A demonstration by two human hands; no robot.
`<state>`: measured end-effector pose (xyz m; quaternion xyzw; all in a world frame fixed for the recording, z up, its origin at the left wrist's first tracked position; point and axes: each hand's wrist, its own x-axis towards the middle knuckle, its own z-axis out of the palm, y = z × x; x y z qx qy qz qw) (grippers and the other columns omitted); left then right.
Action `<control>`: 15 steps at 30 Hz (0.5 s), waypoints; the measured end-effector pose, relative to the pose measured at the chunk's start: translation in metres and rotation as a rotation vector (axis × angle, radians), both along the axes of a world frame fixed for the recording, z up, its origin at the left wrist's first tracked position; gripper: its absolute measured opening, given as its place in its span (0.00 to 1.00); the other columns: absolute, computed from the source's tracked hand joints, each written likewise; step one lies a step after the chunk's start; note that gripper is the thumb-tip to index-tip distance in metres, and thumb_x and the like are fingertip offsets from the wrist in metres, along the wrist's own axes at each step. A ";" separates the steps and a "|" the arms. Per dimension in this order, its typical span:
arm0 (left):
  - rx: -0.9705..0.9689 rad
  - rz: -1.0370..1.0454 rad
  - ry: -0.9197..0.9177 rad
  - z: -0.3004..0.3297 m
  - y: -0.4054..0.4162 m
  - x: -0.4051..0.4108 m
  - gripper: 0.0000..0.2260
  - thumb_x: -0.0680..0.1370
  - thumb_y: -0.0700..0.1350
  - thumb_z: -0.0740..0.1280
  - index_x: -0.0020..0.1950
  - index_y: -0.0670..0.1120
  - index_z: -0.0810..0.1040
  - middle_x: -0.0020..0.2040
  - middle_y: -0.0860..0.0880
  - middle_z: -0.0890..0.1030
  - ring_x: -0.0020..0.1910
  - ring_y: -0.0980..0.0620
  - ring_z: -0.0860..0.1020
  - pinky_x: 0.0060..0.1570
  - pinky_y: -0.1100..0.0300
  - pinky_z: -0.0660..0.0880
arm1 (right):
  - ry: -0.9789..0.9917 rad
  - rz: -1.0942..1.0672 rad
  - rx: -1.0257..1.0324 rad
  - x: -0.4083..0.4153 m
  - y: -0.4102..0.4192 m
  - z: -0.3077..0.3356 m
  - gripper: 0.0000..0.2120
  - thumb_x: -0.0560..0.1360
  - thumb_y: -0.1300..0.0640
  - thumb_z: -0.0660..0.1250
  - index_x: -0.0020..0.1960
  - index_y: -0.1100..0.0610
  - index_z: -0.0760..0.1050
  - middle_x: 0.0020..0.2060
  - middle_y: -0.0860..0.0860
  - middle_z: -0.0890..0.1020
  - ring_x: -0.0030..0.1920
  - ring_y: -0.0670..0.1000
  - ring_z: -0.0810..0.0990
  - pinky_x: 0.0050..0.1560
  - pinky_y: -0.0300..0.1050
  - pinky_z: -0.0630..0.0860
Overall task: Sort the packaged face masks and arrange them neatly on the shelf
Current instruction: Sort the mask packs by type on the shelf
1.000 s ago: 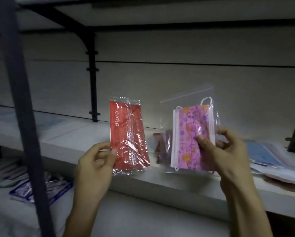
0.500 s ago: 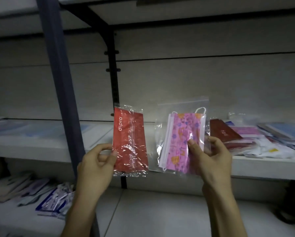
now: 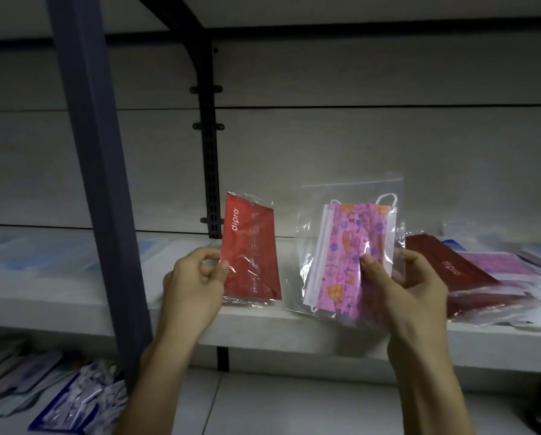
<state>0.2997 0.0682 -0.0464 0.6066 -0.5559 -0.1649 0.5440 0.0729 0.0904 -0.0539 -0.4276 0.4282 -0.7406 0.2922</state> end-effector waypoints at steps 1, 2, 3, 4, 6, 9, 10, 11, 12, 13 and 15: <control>0.001 0.004 -0.013 0.003 -0.009 0.002 0.03 0.78 0.45 0.67 0.51 0.51 0.78 0.34 0.56 0.80 0.38 0.60 0.78 0.36 0.67 0.68 | 0.004 0.004 -0.001 0.002 -0.008 0.001 0.12 0.73 0.59 0.72 0.53 0.61 0.74 0.33 0.49 0.85 0.32 0.49 0.84 0.33 0.51 0.81; 0.006 0.007 -0.026 0.005 -0.018 0.003 0.03 0.78 0.45 0.66 0.51 0.51 0.78 0.35 0.56 0.79 0.38 0.61 0.77 0.36 0.68 0.67 | 0.004 0.013 -0.003 0.004 -0.017 0.003 0.12 0.73 0.60 0.71 0.54 0.62 0.74 0.32 0.47 0.85 0.32 0.48 0.84 0.33 0.50 0.81; 0.017 0.011 -0.041 0.007 -0.025 0.003 0.04 0.79 0.44 0.66 0.52 0.51 0.78 0.36 0.56 0.79 0.38 0.60 0.77 0.35 0.68 0.67 | -0.001 0.022 -0.004 0.006 -0.023 0.004 0.12 0.73 0.60 0.71 0.55 0.63 0.74 0.31 0.48 0.85 0.33 0.49 0.84 0.34 0.51 0.81; 0.037 0.020 -0.061 0.008 -0.033 0.003 0.05 0.79 0.44 0.65 0.54 0.50 0.79 0.38 0.54 0.79 0.39 0.57 0.76 0.36 0.67 0.67 | -0.004 0.026 -0.003 0.007 -0.030 0.005 0.13 0.73 0.60 0.71 0.55 0.63 0.74 0.32 0.49 0.85 0.35 0.52 0.84 0.36 0.55 0.82; 0.088 0.057 -0.123 0.006 -0.048 0.002 0.07 0.79 0.45 0.65 0.56 0.49 0.79 0.42 0.50 0.80 0.41 0.53 0.76 0.39 0.64 0.67 | 0.002 0.016 0.004 0.008 -0.043 0.006 0.14 0.73 0.60 0.72 0.56 0.63 0.74 0.35 0.54 0.85 0.40 0.59 0.85 0.41 0.62 0.81; 0.156 0.098 -0.206 0.000 -0.065 -0.001 0.07 0.79 0.45 0.65 0.55 0.49 0.80 0.44 0.47 0.81 0.41 0.50 0.77 0.41 0.62 0.68 | 0.026 0.012 0.020 0.008 -0.059 0.004 0.14 0.72 0.60 0.73 0.56 0.61 0.75 0.34 0.56 0.85 0.39 0.60 0.85 0.38 0.59 0.82; 0.180 0.106 -0.236 -0.002 -0.068 -0.003 0.07 0.79 0.46 0.65 0.56 0.49 0.79 0.45 0.47 0.81 0.42 0.49 0.78 0.42 0.62 0.69 | 0.037 0.018 0.028 0.008 -0.063 0.002 0.14 0.72 0.60 0.73 0.56 0.60 0.75 0.33 0.54 0.85 0.37 0.56 0.85 0.35 0.56 0.82; 0.205 0.114 -0.277 -0.004 -0.070 -0.004 0.08 0.79 0.46 0.64 0.56 0.49 0.79 0.47 0.47 0.82 0.44 0.49 0.78 0.42 0.61 0.70 | 0.045 0.026 0.035 0.007 -0.066 0.001 0.13 0.72 0.60 0.72 0.55 0.59 0.74 0.31 0.51 0.84 0.34 0.52 0.85 0.33 0.53 0.82; 0.230 0.126 -0.324 -0.004 -0.072 -0.006 0.08 0.79 0.46 0.64 0.57 0.49 0.79 0.49 0.46 0.82 0.45 0.48 0.78 0.43 0.60 0.71 | 0.055 0.036 0.041 0.007 -0.068 0.000 0.12 0.73 0.61 0.72 0.54 0.57 0.74 0.28 0.48 0.83 0.31 0.49 0.84 0.31 0.51 0.81; 0.249 0.141 -0.371 -0.004 -0.073 -0.008 0.09 0.80 0.46 0.64 0.59 0.48 0.78 0.52 0.46 0.82 0.48 0.47 0.78 0.45 0.59 0.72 | 0.069 0.041 0.048 0.006 -0.070 0.000 0.11 0.73 0.61 0.72 0.52 0.55 0.74 0.26 0.45 0.82 0.29 0.47 0.83 0.31 0.50 0.81; 0.280 0.182 -0.446 -0.003 -0.073 -0.011 0.13 0.80 0.47 0.64 0.64 0.48 0.75 0.57 0.44 0.80 0.54 0.45 0.78 0.51 0.57 0.73 | 0.093 0.032 0.046 0.004 -0.073 0.000 0.10 0.72 0.60 0.73 0.50 0.52 0.74 0.26 0.44 0.82 0.29 0.46 0.83 0.32 0.51 0.82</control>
